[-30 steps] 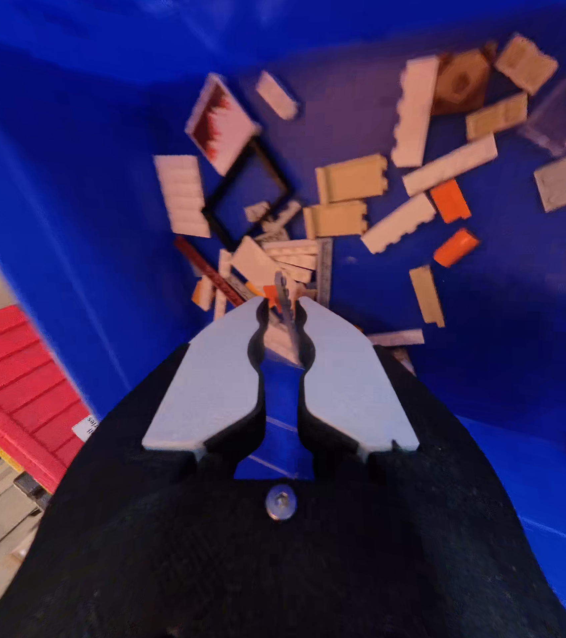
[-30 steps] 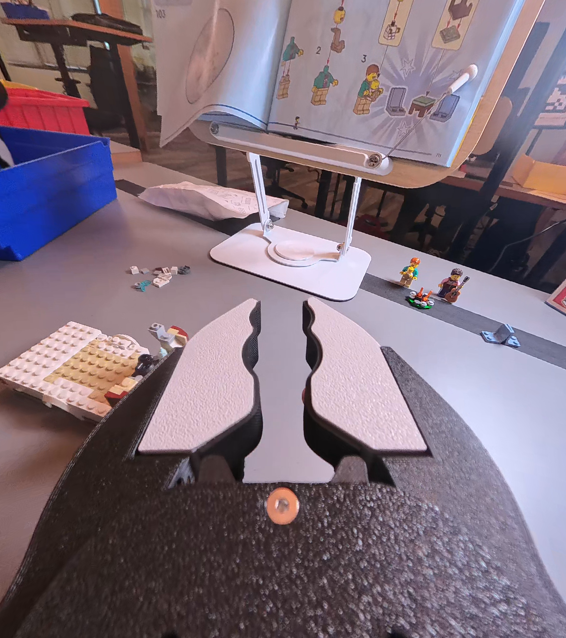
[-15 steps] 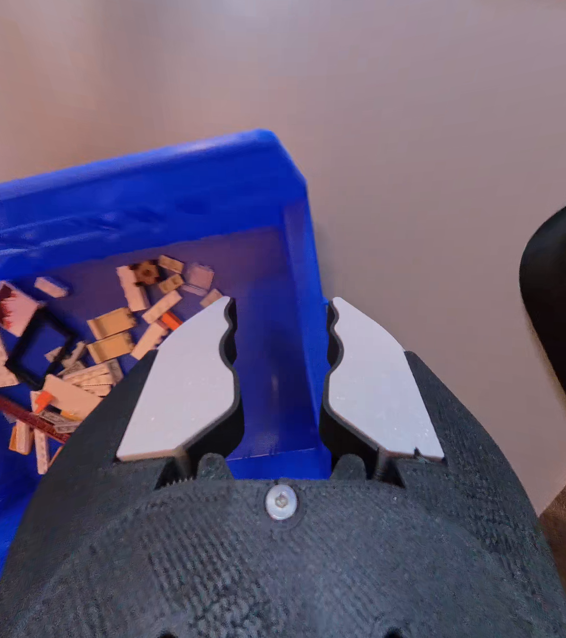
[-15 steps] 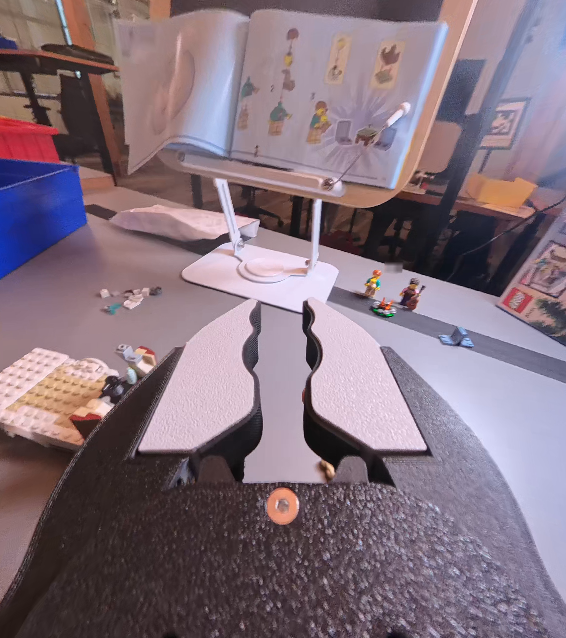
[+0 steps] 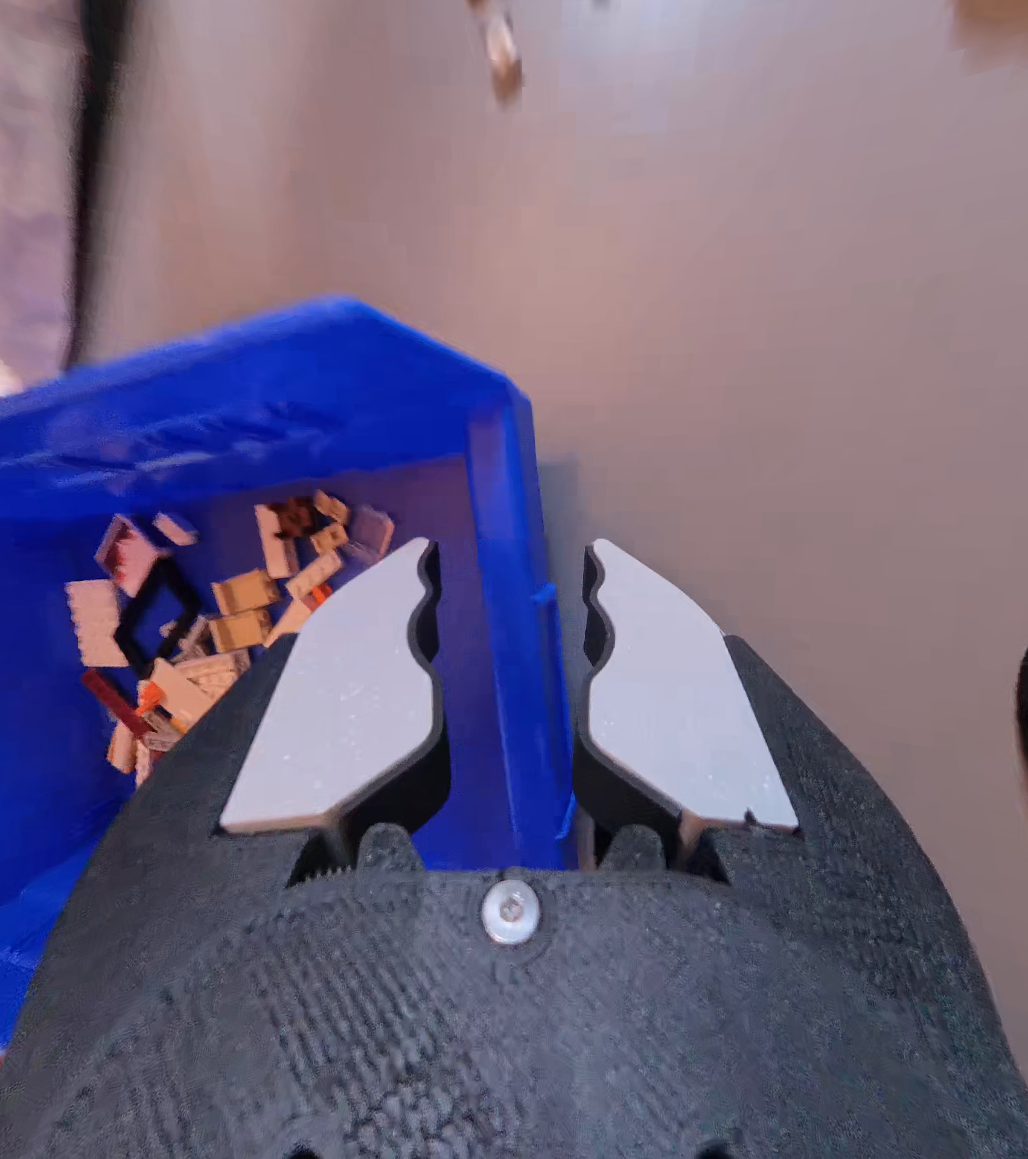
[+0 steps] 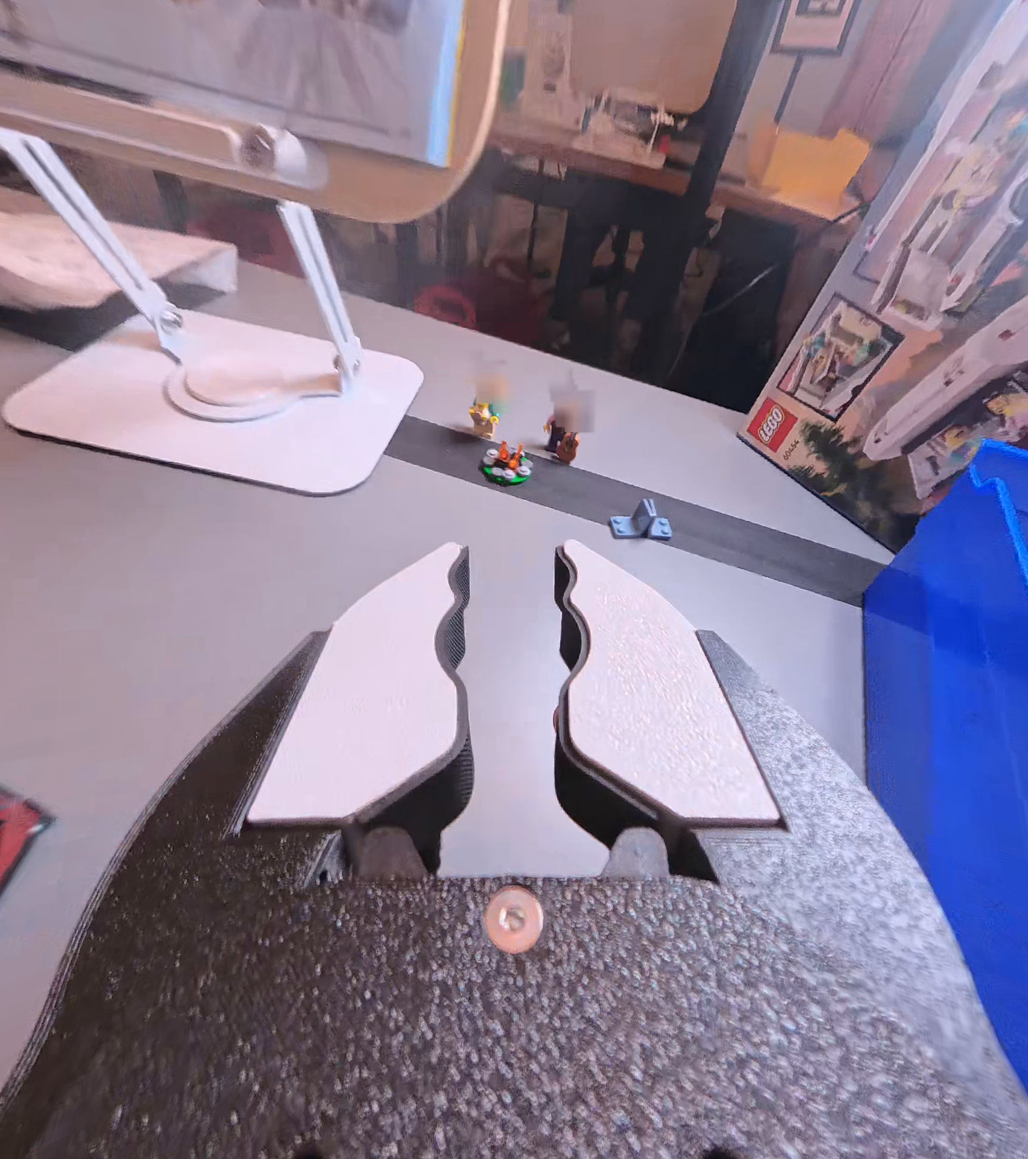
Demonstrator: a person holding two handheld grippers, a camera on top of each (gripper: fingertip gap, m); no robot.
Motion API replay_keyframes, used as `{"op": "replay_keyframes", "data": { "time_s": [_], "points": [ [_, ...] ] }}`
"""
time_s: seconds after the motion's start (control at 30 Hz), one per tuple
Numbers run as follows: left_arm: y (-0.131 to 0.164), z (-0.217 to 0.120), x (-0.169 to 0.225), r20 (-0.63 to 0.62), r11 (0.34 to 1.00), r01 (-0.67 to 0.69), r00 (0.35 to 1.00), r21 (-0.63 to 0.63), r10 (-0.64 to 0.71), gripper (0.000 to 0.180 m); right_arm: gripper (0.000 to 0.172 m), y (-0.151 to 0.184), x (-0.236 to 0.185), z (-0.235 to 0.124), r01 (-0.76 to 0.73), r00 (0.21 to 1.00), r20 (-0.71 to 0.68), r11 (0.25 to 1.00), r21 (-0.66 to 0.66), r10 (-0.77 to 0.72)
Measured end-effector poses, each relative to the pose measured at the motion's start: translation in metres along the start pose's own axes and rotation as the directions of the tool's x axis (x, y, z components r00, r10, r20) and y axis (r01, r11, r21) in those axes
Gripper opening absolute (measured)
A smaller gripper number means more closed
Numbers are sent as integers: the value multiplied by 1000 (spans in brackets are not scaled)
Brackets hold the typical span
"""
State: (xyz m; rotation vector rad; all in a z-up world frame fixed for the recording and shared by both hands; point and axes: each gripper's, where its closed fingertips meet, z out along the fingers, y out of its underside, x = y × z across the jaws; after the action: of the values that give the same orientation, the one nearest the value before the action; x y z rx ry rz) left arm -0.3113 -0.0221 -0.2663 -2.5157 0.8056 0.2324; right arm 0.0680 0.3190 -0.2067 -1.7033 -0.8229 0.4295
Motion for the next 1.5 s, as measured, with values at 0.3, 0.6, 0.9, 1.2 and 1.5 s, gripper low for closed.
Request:
{"op": "replay_keyframes", "data": {
  "time_s": [0.3,0.6,0.9,1.2,1.5],
  "points": [
    [-67,-33,9,222,831,75,947,552,-233,35,27,48,81,135,-18,1000,-17,934,-358,12],
    [-72,-37,7,177,736,124,932,666,-318,33,4,50,68,142,-5,997,72,916,-400,37],
    [-115,-41,50,25,651,112,980,751,-197,32,4,-40,-91,-15,55,760,639,992,116,-117],
    [-201,-72,145,-155,544,41,974,838,165,24,4,-10,-239,-135,155,489,814,949,274,-315],
    [-215,-57,203,-142,590,-109,921,800,362,18,4,8,-287,-162,259,386,797,884,390,-464]
  ]
}}
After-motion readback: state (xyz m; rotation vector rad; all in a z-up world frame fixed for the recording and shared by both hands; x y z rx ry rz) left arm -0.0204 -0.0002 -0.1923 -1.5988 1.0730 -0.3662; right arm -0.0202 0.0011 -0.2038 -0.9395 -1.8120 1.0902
